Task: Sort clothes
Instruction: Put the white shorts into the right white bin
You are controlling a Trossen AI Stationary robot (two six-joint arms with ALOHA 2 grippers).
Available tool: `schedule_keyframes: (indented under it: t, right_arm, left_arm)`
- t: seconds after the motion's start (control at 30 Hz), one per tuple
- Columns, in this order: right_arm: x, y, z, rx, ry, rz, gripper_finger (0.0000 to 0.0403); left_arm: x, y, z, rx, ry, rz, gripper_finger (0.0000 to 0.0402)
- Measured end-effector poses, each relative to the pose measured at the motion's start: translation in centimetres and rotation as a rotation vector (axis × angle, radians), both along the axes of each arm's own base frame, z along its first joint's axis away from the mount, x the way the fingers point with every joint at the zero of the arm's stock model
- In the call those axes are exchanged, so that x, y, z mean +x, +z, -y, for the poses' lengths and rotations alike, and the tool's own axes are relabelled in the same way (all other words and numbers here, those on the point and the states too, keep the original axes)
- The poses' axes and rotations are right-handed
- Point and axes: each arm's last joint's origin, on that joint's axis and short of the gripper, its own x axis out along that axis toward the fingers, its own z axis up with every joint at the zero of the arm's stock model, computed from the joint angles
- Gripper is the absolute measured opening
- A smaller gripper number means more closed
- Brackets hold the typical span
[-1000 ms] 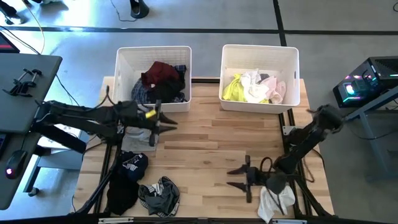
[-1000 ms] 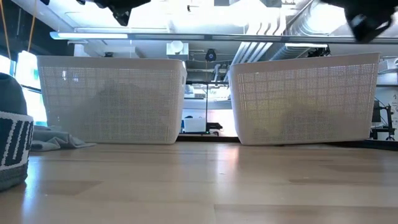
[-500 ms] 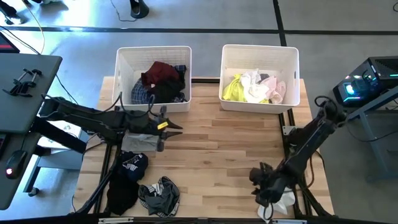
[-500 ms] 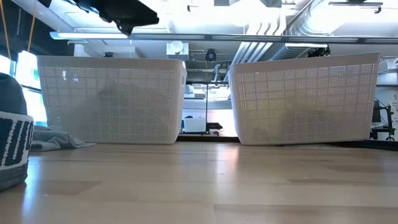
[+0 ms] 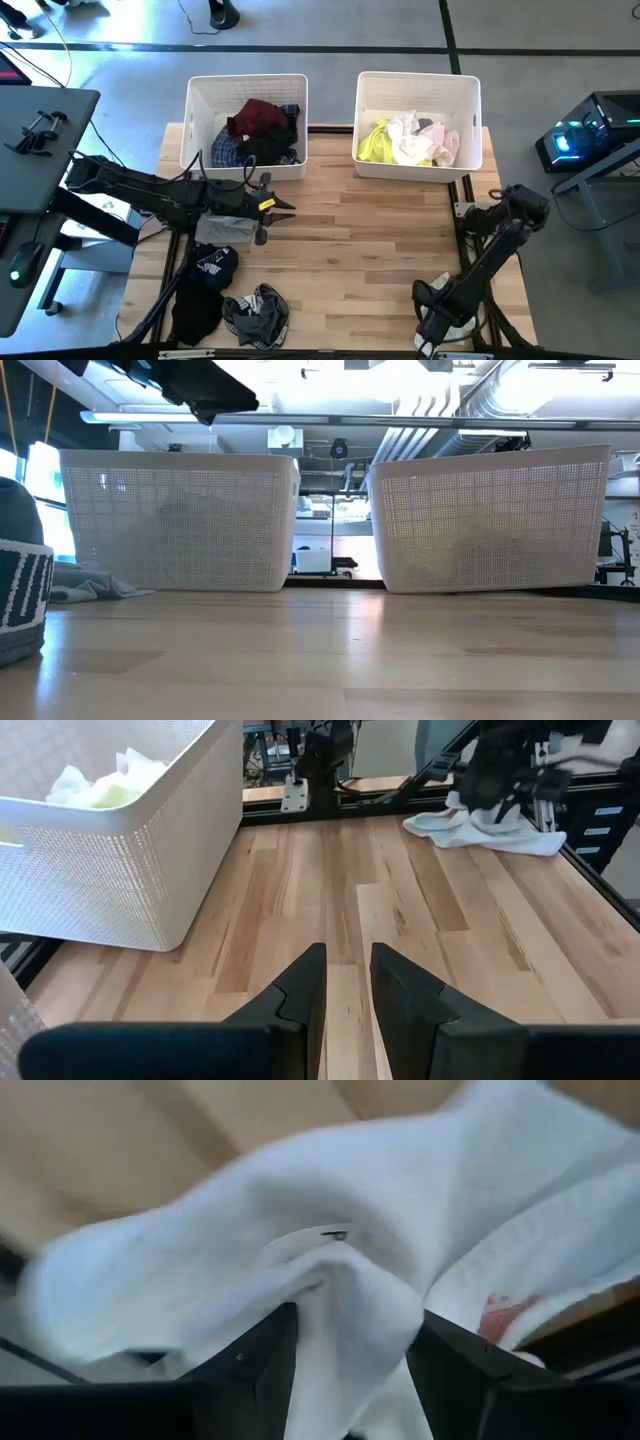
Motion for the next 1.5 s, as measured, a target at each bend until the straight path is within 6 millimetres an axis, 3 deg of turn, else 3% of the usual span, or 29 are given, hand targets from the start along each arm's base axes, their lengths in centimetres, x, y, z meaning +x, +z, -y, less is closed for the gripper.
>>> schedule_keyframes:
  t: [0.13,0.3,0.57,0.93,1.13,1.33,1.5]
  right_arm:
    - [-0.1,-2.2,0.0,0.059,-0.016,0.035,0.0156]
    - [-0.3,-3.8,0.7,0.072,0.012,0.136,0.0100]
    - [1.5,-3.3,1.3,-0.203,0.096,0.503,0.0008]
    - [4.2,1.7,0.2,-0.642,0.217,0.965,0.0004]
    - [6.2,4.1,-0.2,-0.723,0.434,1.010,0.0004]
    - [7.5,7.8,1.1,-0.816,0.620,1.028,0.0004]
    - [7.2,11.3,3.6,-0.845,0.616,1.060,0.0003]
  left_arm:
    - [0.0,0.0,0.0,0.000,0.000,-0.001,0.0069]
    - [0.0,0.0,0.0,0.001,0.000,-0.001,0.0069]
    - [0.0,0.0,0.0,-0.007,0.003,-0.001,0.0069]
    - [0.0,0.1,0.0,-0.030,0.010,0.015,0.0069]
    - [0.0,0.1,0.0,-0.034,0.012,0.016,0.0069]
    - [0.0,0.2,0.0,-0.037,0.013,0.018,0.0069]
    - [0.0,0.1,0.0,-0.044,0.015,0.016,0.0069]
